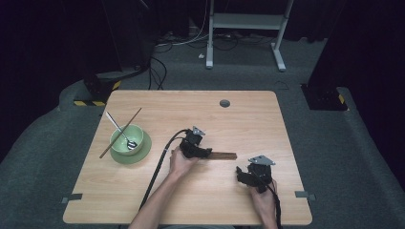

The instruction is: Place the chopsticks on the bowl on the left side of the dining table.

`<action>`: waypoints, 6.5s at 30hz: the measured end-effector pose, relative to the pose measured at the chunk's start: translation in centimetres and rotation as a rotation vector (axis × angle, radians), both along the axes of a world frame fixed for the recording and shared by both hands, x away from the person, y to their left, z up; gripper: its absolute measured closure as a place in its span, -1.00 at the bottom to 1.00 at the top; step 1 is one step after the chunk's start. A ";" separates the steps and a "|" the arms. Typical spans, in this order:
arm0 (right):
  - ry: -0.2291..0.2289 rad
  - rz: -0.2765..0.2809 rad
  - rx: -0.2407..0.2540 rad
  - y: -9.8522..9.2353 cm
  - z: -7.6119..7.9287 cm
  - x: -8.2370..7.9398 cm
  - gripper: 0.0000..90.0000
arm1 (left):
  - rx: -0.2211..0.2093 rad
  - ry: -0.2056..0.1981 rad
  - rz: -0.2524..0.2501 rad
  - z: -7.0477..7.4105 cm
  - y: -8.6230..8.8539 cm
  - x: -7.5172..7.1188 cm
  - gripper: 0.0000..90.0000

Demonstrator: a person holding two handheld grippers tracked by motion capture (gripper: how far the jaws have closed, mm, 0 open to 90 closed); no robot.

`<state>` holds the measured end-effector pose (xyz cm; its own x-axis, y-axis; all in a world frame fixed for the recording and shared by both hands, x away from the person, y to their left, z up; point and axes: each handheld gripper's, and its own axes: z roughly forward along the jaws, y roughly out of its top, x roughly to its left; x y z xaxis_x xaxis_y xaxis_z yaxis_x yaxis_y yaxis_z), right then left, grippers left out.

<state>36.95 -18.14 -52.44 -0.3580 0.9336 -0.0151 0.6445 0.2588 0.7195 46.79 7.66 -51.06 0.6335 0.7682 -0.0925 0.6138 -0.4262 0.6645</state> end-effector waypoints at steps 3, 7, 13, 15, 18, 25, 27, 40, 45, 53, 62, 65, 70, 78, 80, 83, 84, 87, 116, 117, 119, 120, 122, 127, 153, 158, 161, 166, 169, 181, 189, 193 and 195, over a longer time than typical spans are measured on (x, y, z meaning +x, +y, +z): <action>0.000 0.000 0.000 0.0 0.0 0.0 -0.49 | -0.005 0.004 0.008 0.0 0.0 0.1 -0.25; 0.000 0.000 0.000 0.0 0.0 0.0 -0.49 | 0.001 0.004 0.007 -0.1 0.2 0.1 -0.25; 0.000 0.000 0.000 0.0 0.0 0.0 -0.49 | -0.003 0.004 0.010 -0.1 0.6 0.1 -0.25; 0.000 -0.001 0.000 0.0 0.0 0.0 -0.49 | -0.002 0.005 0.010 -0.1 0.7 0.1 -0.25; 0.000 0.000 0.000 0.0 0.0 0.0 -0.49 | -0.004 0.003 0.014 -0.1 0.9 0.0 -0.25; 0.000 -0.001 0.000 0.0 0.0 0.0 -0.49 | 0.001 0.003 0.013 -0.1 1.3 0.0 -0.25; 0.000 -0.001 0.000 0.0 0.0 0.0 -0.49 | 0.002 0.001 0.015 -0.1 1.3 0.0 -0.25; 0.000 -0.001 0.000 0.0 0.0 0.0 -0.49 | 0.025 -0.013 0.020 -0.1 1.0 0.2 -0.25; 0.000 -0.001 0.001 0.0 0.0 0.0 -0.49 | 0.030 -0.014 0.024 -0.1 0.9 0.4 -0.23; 0.000 -0.001 0.000 0.0 0.0 0.0 -0.49 | 0.043 -0.018 0.031 -0.1 0.9 0.6 -0.21; 0.000 -0.001 0.000 0.0 0.0 0.0 -0.49 | 0.064 -0.031 0.039 -0.1 1.1 0.8 -0.14; 0.000 -0.001 0.000 0.0 0.0 0.0 -0.49 | 0.071 -0.035 0.042 -0.1 1.1 0.9 -0.12; 0.000 -0.001 0.000 0.0 0.0 0.0 -0.49 | 0.078 -0.044 0.047 -0.1 1.3 1.0 -0.06; 0.000 -0.001 0.000 0.0 0.0 0.0 -0.49 | 0.084 -0.050 0.053 0.0 1.7 1.2 0.10; 0.000 -0.001 0.000 0.0 0.0 0.0 -0.49 | 0.082 -0.051 0.057 0.0 1.9 1.3 0.14; 0.000 -0.001 0.000 0.0 0.0 0.0 -0.49 | 0.081 -0.054 0.059 0.0 2.2 1.4 0.24; 0.000 -0.001 0.000 0.0 0.0 0.0 -0.49 | 0.084 -0.053 0.059 0.0 2.2 1.4 0.26; 0.000 -0.001 0.000 0.0 0.0 0.0 -0.49 | 0.084 -0.053 0.065 0.0 2.5 1.5 0.32; -0.001 -0.003 0.000 0.0 0.0 0.0 -0.49 | 0.104 -0.057 0.126 0.1 5.3 2.4 0.75; -0.001 -0.003 0.000 0.0 0.0 0.0 -0.49 | 0.116 -0.061 0.129 0.1 5.6 2.4 0.78; -0.001 -0.003 0.000 0.0 0.0 0.0 -0.49 | 0.123 -0.066 0.140 0.1 5.8 2.5 0.79; -0.001 -0.003 0.000 0.0 0.0 0.0 -0.49 | 0.127 -0.068 0.146 0.1 6.0 2.5 0.79; -0.001 -0.003 0.000 0.0 0.0 0.0 -0.49 | 0.131 -0.070 0.146 0.1 6.2 2.5 0.81; -0.001 -0.003 0.000 0.0 0.0 0.0 -0.49 | 0.148 -0.076 0.154 0.1 7.0 2.4 0.84; 0.000 -0.004 0.000 0.0 0.0 0.0 -0.49 | 0.151 -0.089 0.139 0.1 8.1 2.4 0.86; 0.000 -0.004 0.000 0.0 0.0 0.0 -0.49 | 0.165 -0.093 0.137 0.1 7.8 2.3 0.86; 0.000 -0.004 0.000 0.0 0.0 0.0 -0.49 | 0.154 -0.095 0.131 0.2 7.8 2.3 0.87; -0.001 -0.004 0.000 0.0 0.0 0.0 -0.49 | 0.122 -0.101 0.128 0.5 7.8 2.1 0.87; 0.000 -0.004 0.000 0.0 0.0 0.0 -0.49 | 0.104 -0.104 0.125 0.8 7.9 2.0 0.87; 0.000 -0.005 0.000 0.1 0.0 0.0 -0.49 | 0.095 -0.101 0.111 1.1 8.0 1.7 0.87; 0.000 -0.005 0.001 0.1 0.0 0.0 -0.49 | 0.082 -0.102 0.104 1.5 8.1 1.5 0.87; 0.000 -0.005 0.001 0.1 0.0 0.0 -0.49 | 0.071 -0.105 0.098 1.8 8.1 1.3 0.87; 0.000 -0.005 0.001 0.1 0.0 0.0 -0.49 | 0.072 -0.104 0.096 1.9 8.1 1.2 0.87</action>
